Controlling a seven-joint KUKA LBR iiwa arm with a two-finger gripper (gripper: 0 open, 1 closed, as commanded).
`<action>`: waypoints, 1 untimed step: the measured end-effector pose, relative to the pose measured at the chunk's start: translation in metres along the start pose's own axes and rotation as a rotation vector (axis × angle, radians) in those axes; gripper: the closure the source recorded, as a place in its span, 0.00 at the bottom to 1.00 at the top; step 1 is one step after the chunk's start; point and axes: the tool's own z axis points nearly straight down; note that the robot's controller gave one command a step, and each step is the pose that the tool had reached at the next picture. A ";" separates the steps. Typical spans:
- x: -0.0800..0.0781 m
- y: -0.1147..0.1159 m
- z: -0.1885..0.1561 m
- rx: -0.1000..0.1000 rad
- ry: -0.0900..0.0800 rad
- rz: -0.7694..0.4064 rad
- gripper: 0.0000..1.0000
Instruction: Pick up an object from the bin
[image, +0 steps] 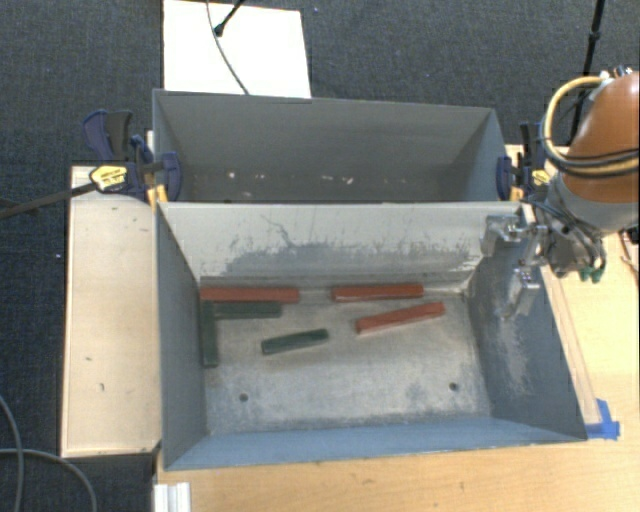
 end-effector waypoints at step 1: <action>-0.004 0.043 0.131 -0.003 0.009 -0.027 0.00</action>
Offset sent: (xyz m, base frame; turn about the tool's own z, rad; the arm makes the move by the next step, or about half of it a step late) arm 0.0051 0.0415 -0.1273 -0.0230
